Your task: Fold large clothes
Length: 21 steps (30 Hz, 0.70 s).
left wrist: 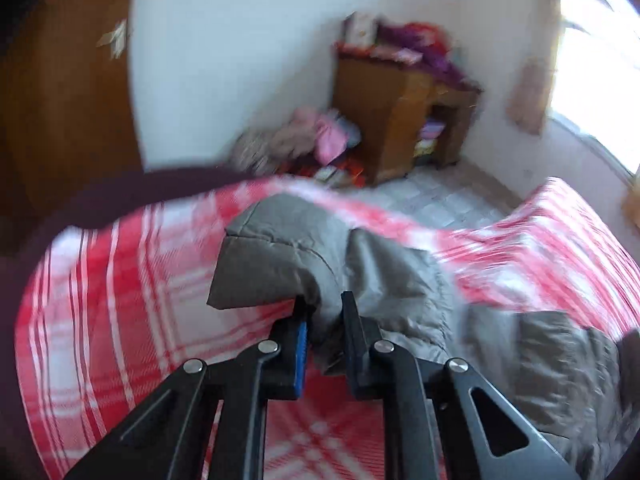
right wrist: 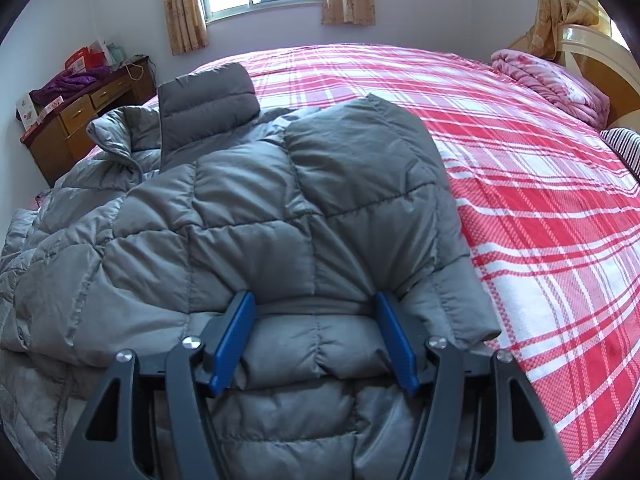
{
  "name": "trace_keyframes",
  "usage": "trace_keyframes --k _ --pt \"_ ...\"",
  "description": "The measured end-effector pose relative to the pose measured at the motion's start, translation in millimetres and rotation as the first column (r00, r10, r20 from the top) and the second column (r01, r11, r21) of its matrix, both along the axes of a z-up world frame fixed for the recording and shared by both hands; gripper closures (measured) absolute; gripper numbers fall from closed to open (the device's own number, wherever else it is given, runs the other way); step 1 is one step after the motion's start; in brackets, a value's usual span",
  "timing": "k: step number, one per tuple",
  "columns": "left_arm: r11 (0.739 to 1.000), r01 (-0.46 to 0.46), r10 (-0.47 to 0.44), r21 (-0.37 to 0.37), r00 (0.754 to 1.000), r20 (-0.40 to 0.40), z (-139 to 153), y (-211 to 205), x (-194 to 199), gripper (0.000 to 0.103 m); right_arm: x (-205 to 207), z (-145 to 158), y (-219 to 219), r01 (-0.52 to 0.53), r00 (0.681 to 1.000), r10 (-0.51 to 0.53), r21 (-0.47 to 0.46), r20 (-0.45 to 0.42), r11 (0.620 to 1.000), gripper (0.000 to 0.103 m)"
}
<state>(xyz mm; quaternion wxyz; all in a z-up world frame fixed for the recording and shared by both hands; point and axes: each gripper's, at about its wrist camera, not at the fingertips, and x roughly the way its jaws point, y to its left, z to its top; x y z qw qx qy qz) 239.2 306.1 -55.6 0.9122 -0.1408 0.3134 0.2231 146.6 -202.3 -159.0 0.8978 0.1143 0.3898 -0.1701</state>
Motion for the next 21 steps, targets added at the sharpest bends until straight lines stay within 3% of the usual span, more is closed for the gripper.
trace_keyframes --k 3,7,11,13,15,16,18,21 --pt "0.987 0.128 -0.135 0.094 0.988 0.078 30 -49 -4 0.088 0 0 -1 0.000 1.000 0.000 0.001 0.002 1.000 0.038" --pt "0.919 0.340 -0.371 0.199 0.917 0.147 64 -139 -13 0.088 0 0 0 0.000 1.000 0.000 -0.001 0.000 1.000 0.038" --pt "0.781 0.564 -0.614 0.267 0.773 0.163 73 -237 -39 0.088 0 0 0 0.000 1.000 0.000 0.002 0.003 1.000 0.038" --pt "0.718 0.633 -0.688 0.289 0.710 0.150 68 -273 -51 0.088 -1 0 -1 0.000 1.000 0.000 0.003 0.004 1.000 0.038" --pt "0.641 0.705 -0.759 0.303 0.640 0.118 54 -313 -63 0.088 -2 0 -1 -0.001 1.000 0.001 0.004 0.005 1.000 0.038" --pt "0.618 0.724 -0.778 0.305 0.619 0.106 50 -323 -66 0.088 -2 0 -1 -0.001 1.000 0.001 0.004 0.005 1.000 0.038" --pt "0.547 0.778 -0.828 0.310 0.556 0.065 31 -353 -78 0.088 -2 0 -2 -0.001 1.000 0.001 0.008 0.008 1.000 0.038" --pt "0.444 0.853 -0.887 0.276 0.462 -0.004 7 -385 -91 0.088 -2 0 -3 -0.002 1.000 0.002 0.012 0.011 1.000 0.038"
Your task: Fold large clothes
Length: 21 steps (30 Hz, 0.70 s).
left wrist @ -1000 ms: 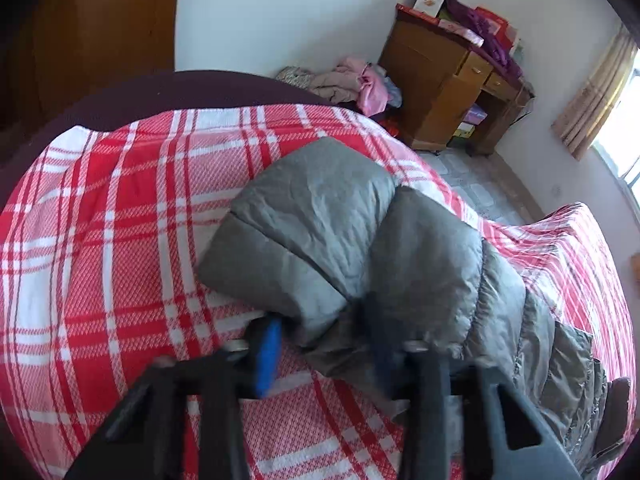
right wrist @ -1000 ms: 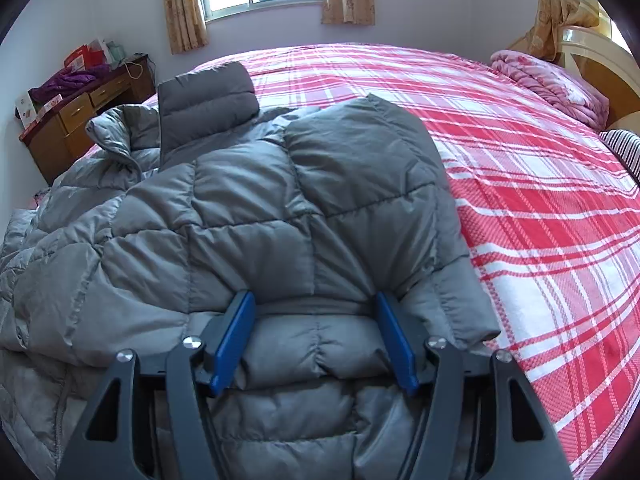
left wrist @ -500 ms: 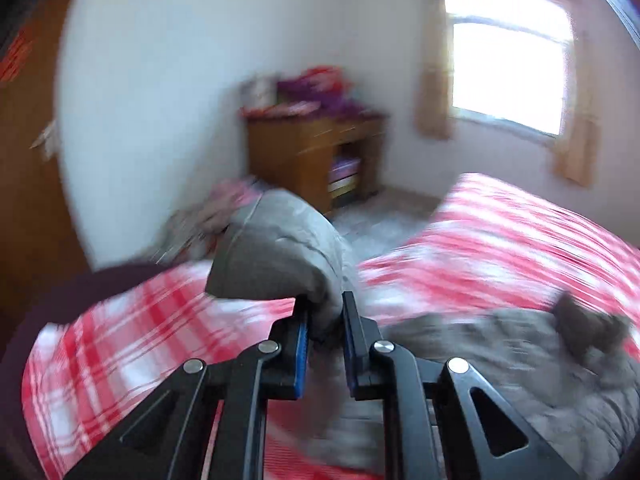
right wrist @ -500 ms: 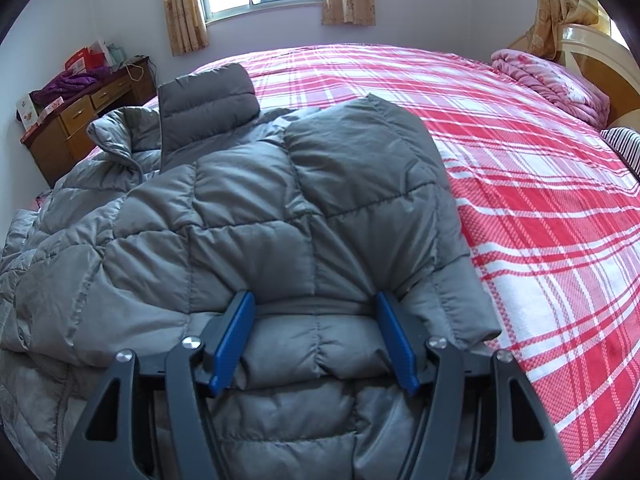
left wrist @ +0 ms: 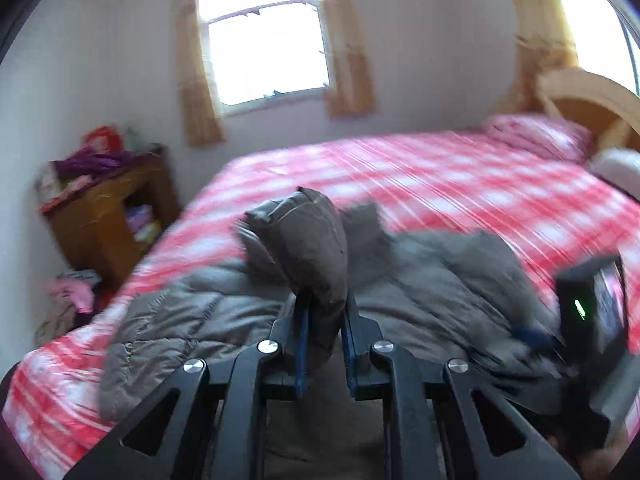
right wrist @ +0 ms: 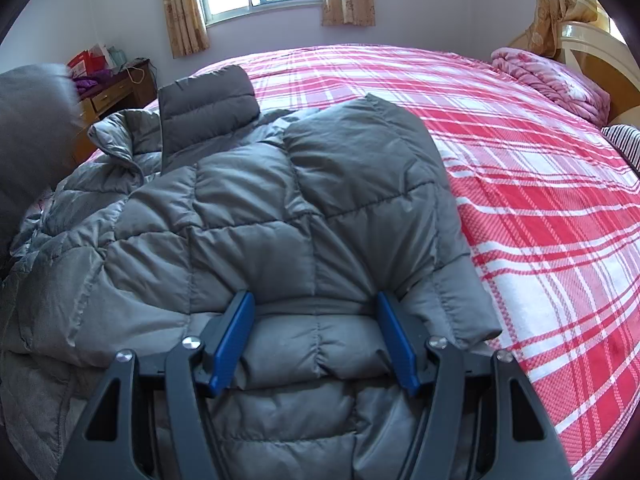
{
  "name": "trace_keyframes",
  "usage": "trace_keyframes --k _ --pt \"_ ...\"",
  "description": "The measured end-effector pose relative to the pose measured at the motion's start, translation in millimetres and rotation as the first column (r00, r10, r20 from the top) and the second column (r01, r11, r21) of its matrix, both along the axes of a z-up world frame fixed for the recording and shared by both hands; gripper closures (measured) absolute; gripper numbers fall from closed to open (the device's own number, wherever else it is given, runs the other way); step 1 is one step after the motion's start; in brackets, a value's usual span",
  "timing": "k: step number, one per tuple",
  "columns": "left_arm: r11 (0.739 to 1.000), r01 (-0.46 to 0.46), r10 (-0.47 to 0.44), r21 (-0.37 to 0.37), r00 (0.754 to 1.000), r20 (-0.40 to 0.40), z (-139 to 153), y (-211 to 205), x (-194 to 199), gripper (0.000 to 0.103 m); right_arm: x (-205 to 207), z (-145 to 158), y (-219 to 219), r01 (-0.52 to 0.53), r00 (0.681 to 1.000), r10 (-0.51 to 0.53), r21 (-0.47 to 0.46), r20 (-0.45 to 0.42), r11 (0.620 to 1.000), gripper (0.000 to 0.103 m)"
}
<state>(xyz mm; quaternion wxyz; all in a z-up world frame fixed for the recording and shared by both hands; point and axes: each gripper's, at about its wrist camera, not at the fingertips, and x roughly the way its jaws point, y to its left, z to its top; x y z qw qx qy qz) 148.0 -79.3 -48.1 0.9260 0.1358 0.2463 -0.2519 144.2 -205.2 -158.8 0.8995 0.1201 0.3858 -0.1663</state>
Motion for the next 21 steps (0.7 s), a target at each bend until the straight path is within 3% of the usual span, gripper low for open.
trace_keyframes --k 4,8,11,13,17,21 --pt "0.993 0.101 -0.091 0.068 0.987 -0.130 -29 -17 -11 0.085 0 0 -1 0.000 1.000 0.000 0.004 0.002 1.000 0.038" --pt "0.997 0.071 -0.066 0.011 0.973 -0.221 -40 -2 -14 0.081 0 0 -1 0.000 1.000 0.000 0.007 0.003 1.000 0.037" --pt "0.998 0.045 -0.052 -0.032 0.951 -0.305 -40 17 -17 0.061 1 0 -2 -0.001 1.000 0.001 0.014 0.007 1.000 0.037" --pt "0.998 0.029 -0.044 -0.050 0.942 -0.332 -40 27 -26 0.047 1 -1 -1 -0.002 1.000 0.002 0.013 0.006 1.000 0.036" --pt "0.999 -0.015 -0.001 -0.044 0.939 -0.344 -34 47 -42 0.046 5 0 2 -0.010 1.000 0.010 -0.003 -0.013 1.000 0.034" --pt "0.990 -0.118 0.085 -0.075 0.936 -0.341 -26 95 -39 0.045 -9 9 -8 0.001 1.000 -0.001 0.064 0.013 0.998 0.034"
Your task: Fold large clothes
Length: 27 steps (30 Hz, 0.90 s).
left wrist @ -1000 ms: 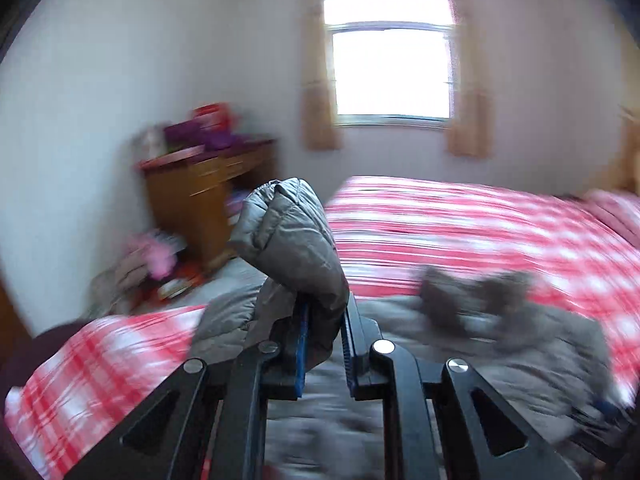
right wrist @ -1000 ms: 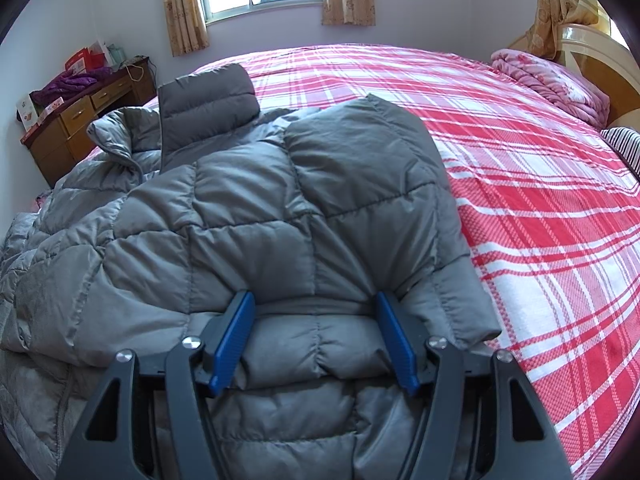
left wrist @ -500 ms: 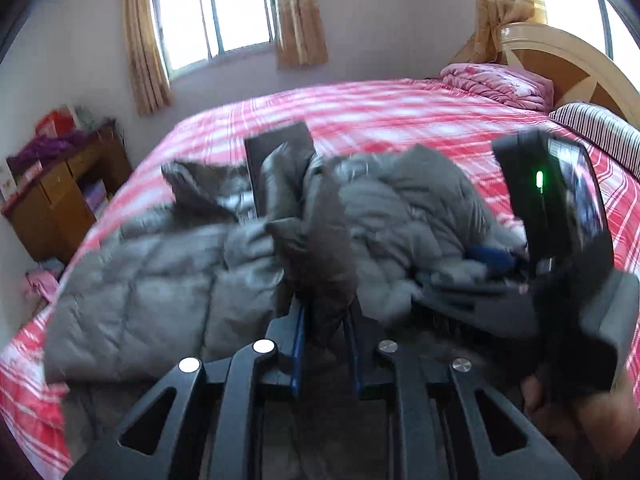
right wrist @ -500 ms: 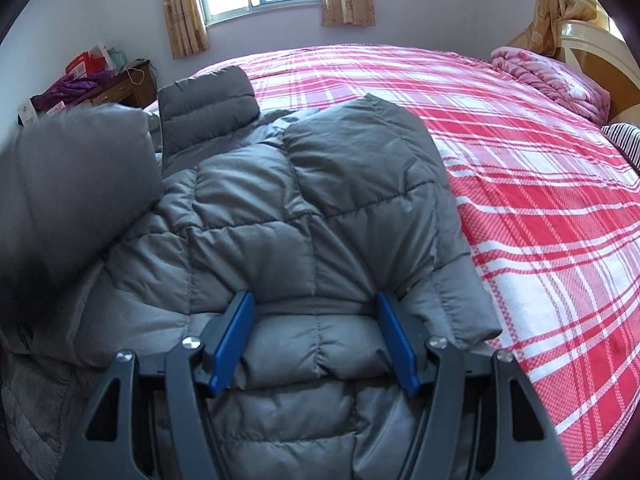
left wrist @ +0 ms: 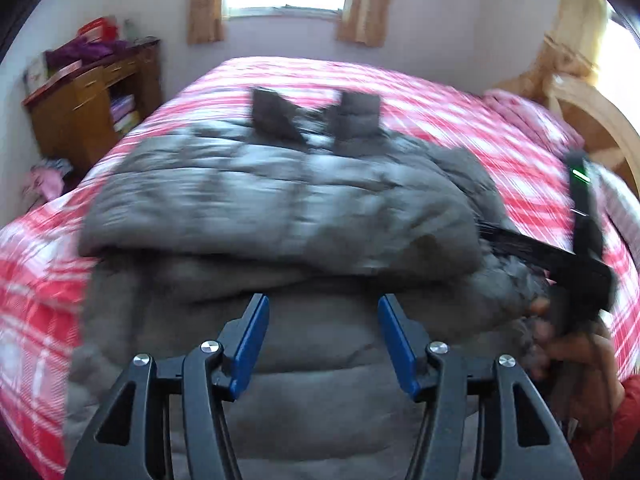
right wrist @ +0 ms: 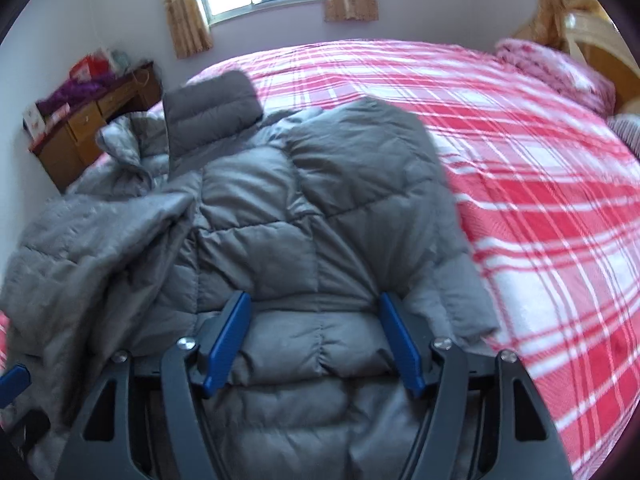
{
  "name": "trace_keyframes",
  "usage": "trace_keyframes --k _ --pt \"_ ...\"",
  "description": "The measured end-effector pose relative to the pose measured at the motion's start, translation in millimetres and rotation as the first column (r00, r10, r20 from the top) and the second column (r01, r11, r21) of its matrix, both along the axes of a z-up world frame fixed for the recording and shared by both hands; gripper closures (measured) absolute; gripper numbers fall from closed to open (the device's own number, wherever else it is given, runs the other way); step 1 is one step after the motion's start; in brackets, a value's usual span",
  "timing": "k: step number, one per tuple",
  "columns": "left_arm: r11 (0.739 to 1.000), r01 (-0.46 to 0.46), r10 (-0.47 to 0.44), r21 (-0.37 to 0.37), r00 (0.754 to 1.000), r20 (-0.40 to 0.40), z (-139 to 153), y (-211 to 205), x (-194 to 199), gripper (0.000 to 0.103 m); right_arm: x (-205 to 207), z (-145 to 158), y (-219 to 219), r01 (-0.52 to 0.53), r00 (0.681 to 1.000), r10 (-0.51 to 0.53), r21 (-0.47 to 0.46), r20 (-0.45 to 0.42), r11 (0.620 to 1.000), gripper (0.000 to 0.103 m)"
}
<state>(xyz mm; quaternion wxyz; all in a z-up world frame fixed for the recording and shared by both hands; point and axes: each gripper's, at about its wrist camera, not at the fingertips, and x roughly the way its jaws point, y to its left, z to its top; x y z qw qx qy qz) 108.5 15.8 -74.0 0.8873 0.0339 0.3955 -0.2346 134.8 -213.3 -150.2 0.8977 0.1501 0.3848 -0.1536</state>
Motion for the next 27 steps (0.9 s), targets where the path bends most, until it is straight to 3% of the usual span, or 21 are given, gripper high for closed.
trace_keyframes --k 2,4,7,8,11,14,15,17,22,27 --pt "0.997 -0.071 0.071 0.007 0.997 0.015 2 26 5 0.045 -33 21 -5 0.093 0.994 -0.094 0.020 0.062 0.995 0.034" --pt "0.989 -0.144 0.144 0.026 0.989 0.032 4 43 10 0.045 -42 29 -3 0.091 0.991 -0.096 0.048 0.097 0.995 0.033" --pt "0.974 -0.216 0.209 0.071 0.974 0.092 13 62 16 0.045 -47 49 13 0.018 0.984 -0.041 0.127 0.175 0.992 0.030" --pt "0.970 -0.229 0.219 0.081 0.969 0.112 16 66 17 0.045 -40 52 21 -0.017 0.984 -0.010 0.147 0.180 0.989 0.019" --pt "0.959 -0.271 0.257 0.086 0.956 0.142 31 82 24 0.045 -9 44 45 -0.097 0.990 0.074 0.194 0.122 0.976 0.017" --pt "0.951 -0.303 0.294 0.057 0.947 0.128 40 100 39 0.045 21 27 71 -0.170 0.985 0.168 0.162 0.025 0.972 0.072" --pt "0.948 -0.313 0.305 0.050 0.944 0.126 42 103 43 0.045 27 24 77 -0.189 0.981 0.192 0.153 -0.005 0.970 0.075" --pt "0.941 -0.336 0.329 0.039 0.936 0.123 46 108 57 0.045 25 29 79 -0.194 0.981 0.193 0.124 0.018 0.973 0.081" --pt "0.928 -0.365 0.356 0.079 0.928 0.113 32 86 98 0.045 11 48 69 -0.164 0.986 0.165 -0.020 0.037 0.986 0.081" --pt "0.913 -0.376 0.364 0.159 0.926 0.100 3 54 124 0.045 15 23 58 -0.191 0.981 0.191 -0.016 -0.019 0.981 0.081"
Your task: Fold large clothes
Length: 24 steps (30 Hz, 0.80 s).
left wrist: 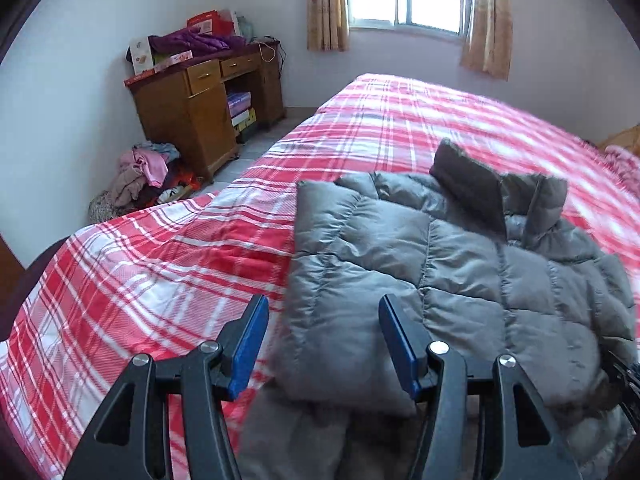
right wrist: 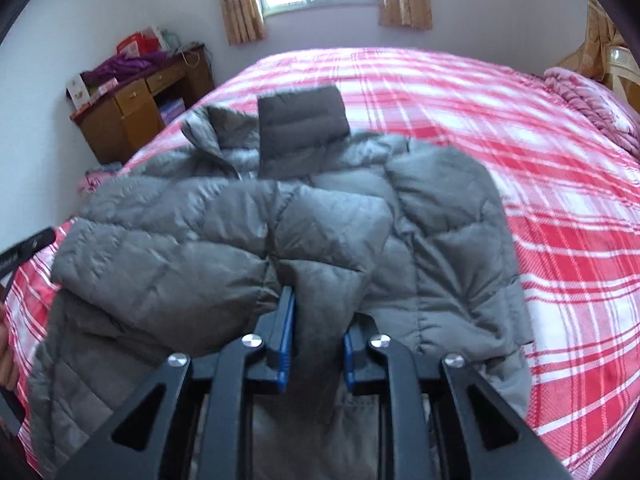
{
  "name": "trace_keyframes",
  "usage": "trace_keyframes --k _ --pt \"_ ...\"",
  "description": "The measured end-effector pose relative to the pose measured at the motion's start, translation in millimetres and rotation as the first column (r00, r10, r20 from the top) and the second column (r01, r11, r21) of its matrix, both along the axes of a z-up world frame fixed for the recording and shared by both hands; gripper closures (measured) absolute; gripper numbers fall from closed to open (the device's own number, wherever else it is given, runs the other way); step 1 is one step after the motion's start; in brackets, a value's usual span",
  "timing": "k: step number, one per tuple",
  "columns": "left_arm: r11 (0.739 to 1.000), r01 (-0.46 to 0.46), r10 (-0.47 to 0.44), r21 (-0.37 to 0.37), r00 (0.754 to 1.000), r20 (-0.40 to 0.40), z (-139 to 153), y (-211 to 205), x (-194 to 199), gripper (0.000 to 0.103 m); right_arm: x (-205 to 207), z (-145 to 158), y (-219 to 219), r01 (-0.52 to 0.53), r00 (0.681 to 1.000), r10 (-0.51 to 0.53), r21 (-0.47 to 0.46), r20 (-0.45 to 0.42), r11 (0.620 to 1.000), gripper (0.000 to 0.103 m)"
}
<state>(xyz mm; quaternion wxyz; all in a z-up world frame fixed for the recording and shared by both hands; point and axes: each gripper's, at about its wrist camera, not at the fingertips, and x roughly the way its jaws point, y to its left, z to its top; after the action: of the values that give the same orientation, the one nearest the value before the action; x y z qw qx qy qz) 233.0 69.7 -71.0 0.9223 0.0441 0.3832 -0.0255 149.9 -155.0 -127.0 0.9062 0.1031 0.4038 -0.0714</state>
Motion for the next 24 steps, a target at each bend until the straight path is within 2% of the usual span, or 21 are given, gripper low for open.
trace_keyframes --k 3,6,8,9,10,11,13,17,19,21,24 --pt "0.999 -0.027 0.028 0.041 0.999 -0.043 -23 -6 11 0.045 -3 -8 -7 0.008 1.000 -0.008 0.005 -0.007 1.000 0.080" --pt "0.999 -0.044 0.044 0.005 0.996 -0.077 -42 0 15 0.043 -2 -15 -11 0.010 1.000 -0.010 0.002 -0.011 1.000 0.077" --pt "0.998 -0.063 0.061 -0.025 0.996 -0.063 -51 6 14 0.036 0 -20 -13 0.003 1.000 -0.003 0.005 -0.017 1.000 0.075" --pt "0.997 -0.077 0.077 -0.022 0.996 -0.041 -57 8 13 0.027 -1 -21 -13 0.000 1.000 0.000 0.003 -0.017 1.000 0.074" --pt "0.996 -0.085 0.084 -0.022 0.996 -0.037 -61 8 13 0.022 0 -23 -13 -0.004 1.000 0.004 -0.006 -0.017 1.000 0.074" --pt "0.996 -0.084 0.082 -0.041 0.995 -0.060 -66 10 15 0.022 1 -25 -13 -0.010 1.000 0.010 -0.014 -0.015 1.000 0.074" --pt "0.994 -0.085 0.081 -0.067 0.994 -0.067 -67 15 18 0.020 1 -27 -15 -0.013 1.000 0.013 -0.014 -0.006 1.000 0.073" --pt "0.996 -0.088 0.087 -0.007 0.995 -0.053 -68 7 17 0.019 -1 -29 -21 -0.001 1.000 0.001 0.023 0.009 1.000 0.073" --pt "0.996 -0.090 0.090 0.003 0.995 -0.048 -67 5 18 0.019 -2 -27 -19 -0.005 1.000 0.005 0.002 -0.002 1.000 0.071" --pt "0.996 -0.091 0.091 -0.011 0.995 -0.051 -67 7 17 0.019 -7 -21 -15 -0.012 1.000 0.011 -0.041 -0.022 0.999 0.059" --pt "0.993 -0.098 0.094 -0.064 0.994 -0.054 -66 15 14 0.018 -28 -1 -24 0.018 1.000 -0.019 -0.062 -0.015 0.998 0.053"
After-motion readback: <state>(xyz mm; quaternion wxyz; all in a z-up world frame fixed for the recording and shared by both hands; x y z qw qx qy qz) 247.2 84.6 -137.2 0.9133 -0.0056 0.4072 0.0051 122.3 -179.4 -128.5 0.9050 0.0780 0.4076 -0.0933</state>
